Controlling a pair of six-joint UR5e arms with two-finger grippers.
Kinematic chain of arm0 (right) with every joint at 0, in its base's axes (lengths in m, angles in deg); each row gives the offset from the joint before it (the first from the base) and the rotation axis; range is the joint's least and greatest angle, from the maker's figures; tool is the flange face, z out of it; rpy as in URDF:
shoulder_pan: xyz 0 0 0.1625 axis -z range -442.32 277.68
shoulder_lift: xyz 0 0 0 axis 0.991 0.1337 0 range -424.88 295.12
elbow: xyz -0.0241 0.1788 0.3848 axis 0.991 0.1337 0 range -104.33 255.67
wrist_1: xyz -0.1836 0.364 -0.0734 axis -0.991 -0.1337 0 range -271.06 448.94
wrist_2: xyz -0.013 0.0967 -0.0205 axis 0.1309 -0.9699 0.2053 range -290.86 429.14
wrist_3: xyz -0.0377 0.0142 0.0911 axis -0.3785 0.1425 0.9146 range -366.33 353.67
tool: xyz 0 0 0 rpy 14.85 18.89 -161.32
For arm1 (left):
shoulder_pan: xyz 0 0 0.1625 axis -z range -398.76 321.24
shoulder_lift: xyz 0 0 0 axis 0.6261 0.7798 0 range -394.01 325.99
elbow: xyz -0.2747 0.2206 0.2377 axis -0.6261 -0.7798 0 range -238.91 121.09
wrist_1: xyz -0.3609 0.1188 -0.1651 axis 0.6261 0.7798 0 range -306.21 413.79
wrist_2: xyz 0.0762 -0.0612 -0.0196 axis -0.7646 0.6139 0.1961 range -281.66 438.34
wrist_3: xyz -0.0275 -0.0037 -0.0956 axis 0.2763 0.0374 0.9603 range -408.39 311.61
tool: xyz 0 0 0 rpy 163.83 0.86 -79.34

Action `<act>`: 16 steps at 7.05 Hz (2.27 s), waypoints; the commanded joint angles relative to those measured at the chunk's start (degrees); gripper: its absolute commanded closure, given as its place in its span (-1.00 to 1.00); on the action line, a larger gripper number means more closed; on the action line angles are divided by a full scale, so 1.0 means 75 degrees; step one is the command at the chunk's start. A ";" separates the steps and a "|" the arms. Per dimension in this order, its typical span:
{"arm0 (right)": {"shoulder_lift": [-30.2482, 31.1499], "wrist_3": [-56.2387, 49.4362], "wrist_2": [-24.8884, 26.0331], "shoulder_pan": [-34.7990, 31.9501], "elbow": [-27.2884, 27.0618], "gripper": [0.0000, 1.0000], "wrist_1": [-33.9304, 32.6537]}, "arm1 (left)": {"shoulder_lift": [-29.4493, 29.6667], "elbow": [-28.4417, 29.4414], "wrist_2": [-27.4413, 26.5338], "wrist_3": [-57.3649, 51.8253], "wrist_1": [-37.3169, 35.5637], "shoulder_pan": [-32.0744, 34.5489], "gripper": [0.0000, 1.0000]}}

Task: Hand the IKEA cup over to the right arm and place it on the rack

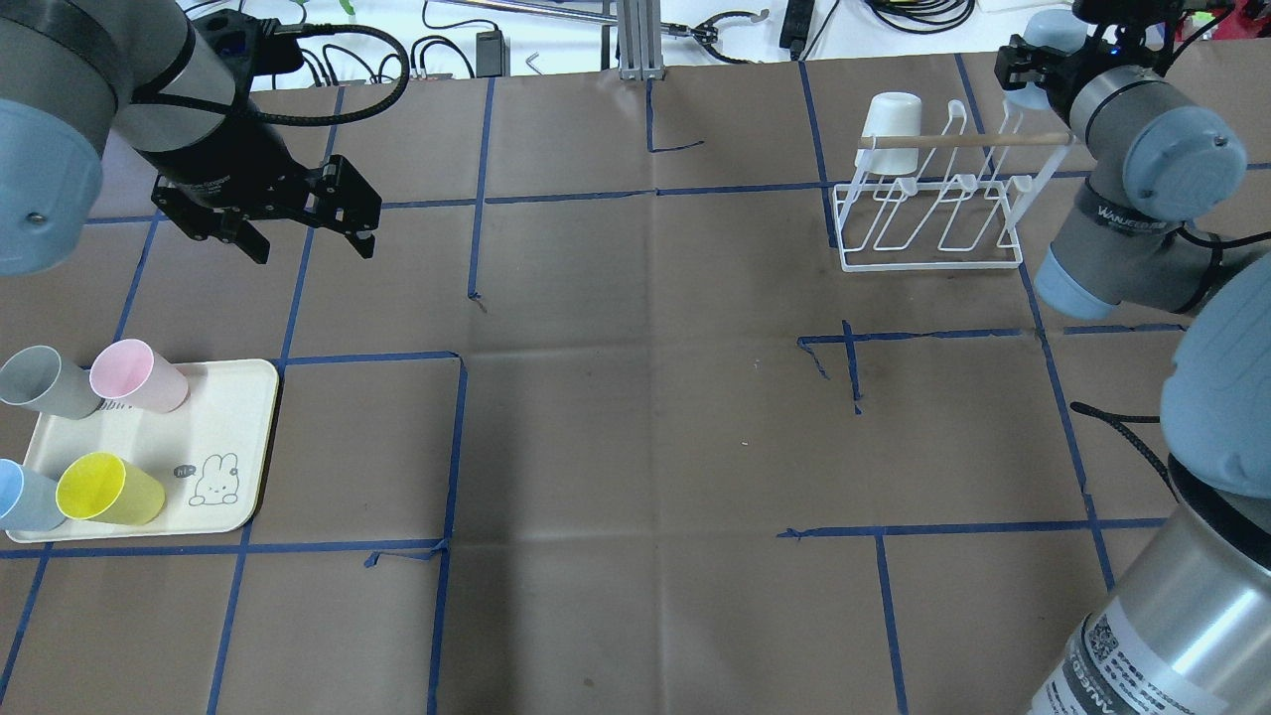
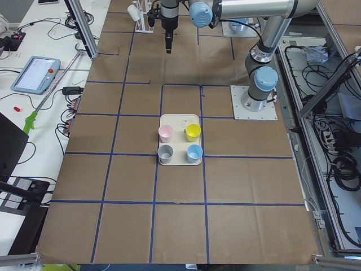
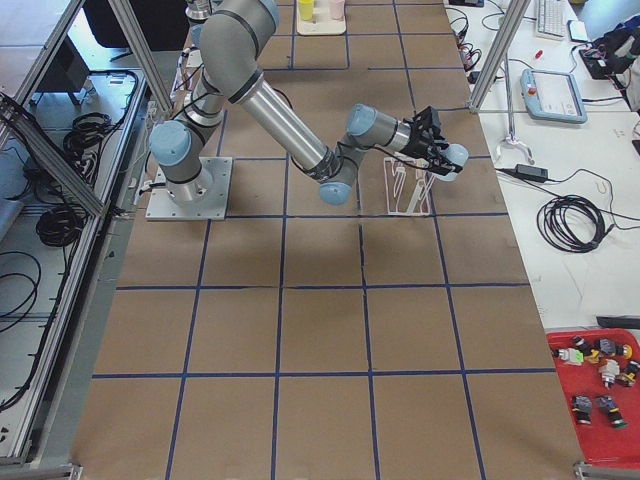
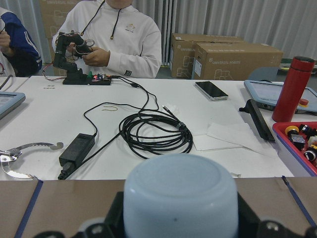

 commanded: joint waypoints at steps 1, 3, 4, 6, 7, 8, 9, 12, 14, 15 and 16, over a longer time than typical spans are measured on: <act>-0.0135 0.0002 0.0001 -0.0010 -0.0116 0.80 -0.0219 | 0.0076 0.0281 0.0003 0.0329 0.0069 0.0180 -0.96; -0.0159 -0.0010 0.0001 -0.0149 -0.0221 0.80 -0.0265 | 0.0135 0.0271 0.0003 0.0401 0.0069 0.0298 -0.97; -0.0182 -0.0010 0.0001 -0.0197 -0.0222 0.79 -0.0266 | 0.0170 0.0143 0.0003 0.0401 0.0023 0.0298 -0.97; -0.0229 -0.0044 -0.0011 -0.0186 -0.0222 -0.34 -0.0242 | 0.0182 0.0060 0.0003 0.0354 -0.0024 0.0298 -0.98; -0.0252 -0.0010 0.0001 -0.0174 -0.0222 -0.99 -0.0173 | 0.0194 0.0072 0.0003 0.0354 -0.0036 0.0298 -0.98; -0.0252 -0.0010 0.0001 -0.0174 -0.0222 -0.99 -0.0114 | 0.0194 0.0072 -0.0009 0.0354 -0.0036 0.0298 -0.98; -0.0276 0.0002 0.0001 -0.0139 -0.0222 -0.99 -0.0113 | 0.0194 0.0072 -0.0009 0.0342 -0.0036 0.0298 -0.98; 0.0016 0.0316 -0.0011 -0.0150 -0.0105 -0.99 -0.0102 | 0.0194 0.0072 -0.0009 0.0342 -0.0048 0.0298 -0.98; 0.0739 0.0506 -0.0022 -0.0220 -0.0116 -0.99 0.0525 | 0.0194 0.0060 -0.0009 0.0331 -0.0048 0.0298 -0.98; 0.1266 0.0494 0.0001 -0.0430 -0.0139 -1.00 0.1169 | 0.0205 0.0072 -0.0009 0.0330 -0.0048 0.0298 -0.98; 0.1781 0.0494 0.0001 -0.0606 -0.0140 -1.00 0.2278 | 0.0194 0.0072 -0.0009 0.0342 -0.0036 0.0298 -0.98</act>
